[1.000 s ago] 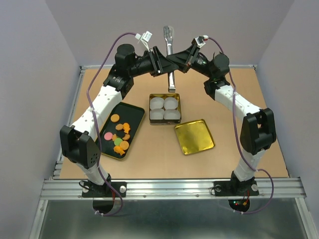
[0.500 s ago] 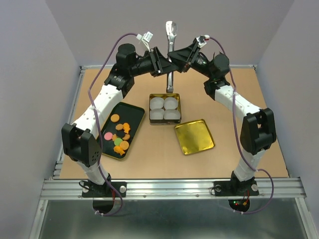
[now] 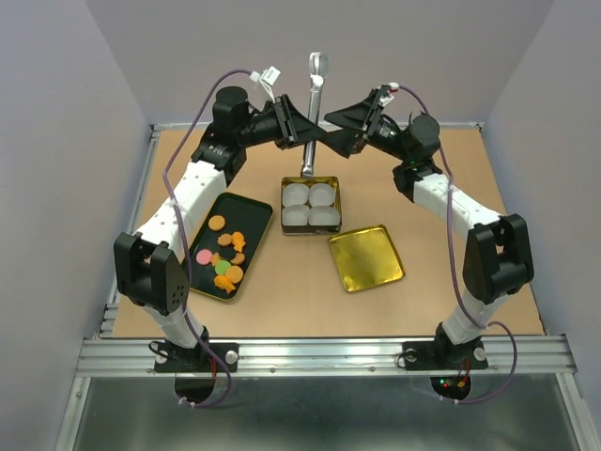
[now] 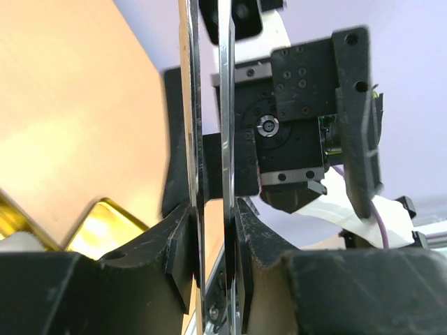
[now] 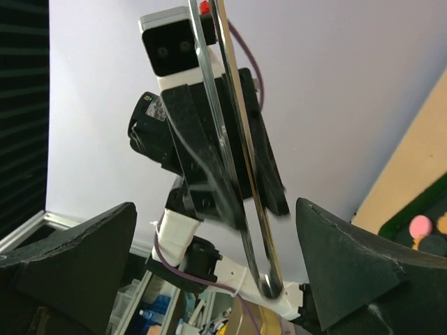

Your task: Pack the cookies

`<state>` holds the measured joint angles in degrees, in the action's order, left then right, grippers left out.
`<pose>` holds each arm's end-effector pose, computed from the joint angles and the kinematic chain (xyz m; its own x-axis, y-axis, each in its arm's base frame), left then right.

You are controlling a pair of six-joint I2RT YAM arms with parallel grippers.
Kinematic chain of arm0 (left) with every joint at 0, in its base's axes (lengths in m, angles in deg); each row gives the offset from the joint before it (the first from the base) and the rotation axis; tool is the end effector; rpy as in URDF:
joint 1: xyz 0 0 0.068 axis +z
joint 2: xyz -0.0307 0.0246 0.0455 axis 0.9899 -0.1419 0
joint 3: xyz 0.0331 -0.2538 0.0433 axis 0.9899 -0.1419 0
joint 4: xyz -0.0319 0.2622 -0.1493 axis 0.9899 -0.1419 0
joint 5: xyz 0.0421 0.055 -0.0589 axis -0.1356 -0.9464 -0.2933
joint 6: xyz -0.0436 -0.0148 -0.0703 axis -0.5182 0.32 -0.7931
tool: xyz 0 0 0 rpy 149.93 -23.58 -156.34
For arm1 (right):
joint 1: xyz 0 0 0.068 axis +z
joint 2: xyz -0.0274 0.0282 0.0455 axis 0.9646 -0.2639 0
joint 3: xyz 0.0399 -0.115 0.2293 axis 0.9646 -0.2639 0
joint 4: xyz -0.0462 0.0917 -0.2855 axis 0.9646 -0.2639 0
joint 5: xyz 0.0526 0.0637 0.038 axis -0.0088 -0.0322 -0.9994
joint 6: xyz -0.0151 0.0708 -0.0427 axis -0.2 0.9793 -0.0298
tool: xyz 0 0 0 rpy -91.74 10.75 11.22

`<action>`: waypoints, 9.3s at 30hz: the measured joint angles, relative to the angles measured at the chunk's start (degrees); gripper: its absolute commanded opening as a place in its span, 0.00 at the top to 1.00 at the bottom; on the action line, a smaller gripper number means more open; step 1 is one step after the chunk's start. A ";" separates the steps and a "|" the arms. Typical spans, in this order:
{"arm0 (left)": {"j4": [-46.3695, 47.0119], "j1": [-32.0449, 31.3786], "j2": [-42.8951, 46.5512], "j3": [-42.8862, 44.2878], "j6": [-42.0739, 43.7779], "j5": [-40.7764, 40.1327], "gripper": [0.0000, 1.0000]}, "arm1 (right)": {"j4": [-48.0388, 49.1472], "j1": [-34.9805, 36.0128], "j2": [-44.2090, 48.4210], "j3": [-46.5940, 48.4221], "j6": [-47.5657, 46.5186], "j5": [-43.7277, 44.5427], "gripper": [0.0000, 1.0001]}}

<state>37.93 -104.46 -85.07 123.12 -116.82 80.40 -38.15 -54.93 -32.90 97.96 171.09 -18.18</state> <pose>0.4035 -0.2259 0.4090 -0.6488 -0.2754 -0.7094 0.6724 0.2290 -0.7039 0.4205 0.2063 0.3626 -0.8490 0.4460 -0.2833 -0.3832 -0.1506 0.9113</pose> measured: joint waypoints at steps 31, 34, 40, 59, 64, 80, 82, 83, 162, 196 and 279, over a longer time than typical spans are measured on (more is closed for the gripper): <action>-61.55 7.96 9.42 -9.44 24.20 -44.59 0.66 | -46.25 -13.70 21.79 -22.67 -30.97 -1.51 0.00; -62.62 7.93 11.45 -11.02 24.15 -44.78 0.64 | -46.99 -13.70 21.92 -23.47 -31.45 -1.44 0.00; -64.67 7.58 16.90 -16.79 23.54 -44.02 0.56 | -48.46 -13.68 22.08 -24.06 -32.11 -1.42 0.00; -64.89 7.58 19.34 -22.16 19.28 -43.43 0.50 | -50.12 -12.37 15.82 -20.52 -33.05 -1.07 0.00; -65.42 7.58 18.84 -22.16 18.34 -46.69 0.50 | -50.16 -12.07 14.49 -18.95 -33.22 -1.07 0.00; -65.92 7.80 18.34 -26.51 16.44 -51.39 0.43 | -50.62 -11.80 11.19 -18.01 -33.64 -1.07 0.00; -65.40 8.11 18.38 -26.93 16.46 -50.93 0.43 | -50.75 -11.80 10.80 -17.90 -33.62 -1.07 0.00; -65.20 8.11 18.38 -27.08 16.48 -50.71 0.43 | -50.77 -11.80 10.71 -17.84 -33.64 -1.07 0.00; -63.69 12.46 1.90 -4.13 26.84 -45.33 0.63 | -54.23 -11.80 7.58 -12.35 -36.65 -0.37 0.00; -65.94 -4.44 -13.05 13.68 28.74 -39.23 0.67 | -60.87 -14.95 7.89 -11.78 -41.18 0.00 0.00; -68.48 -6.64 -0.50 5.79 23.85 -49.33 0.43 | -62.51 -14.51 9.70 -11.61 -40.98 0.04 0.00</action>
<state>-30.55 -111.10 -85.57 128.91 -92.97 31.07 -100.66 -69.44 -23.20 86.35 130.11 -18.14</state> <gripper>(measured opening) 0.572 0.998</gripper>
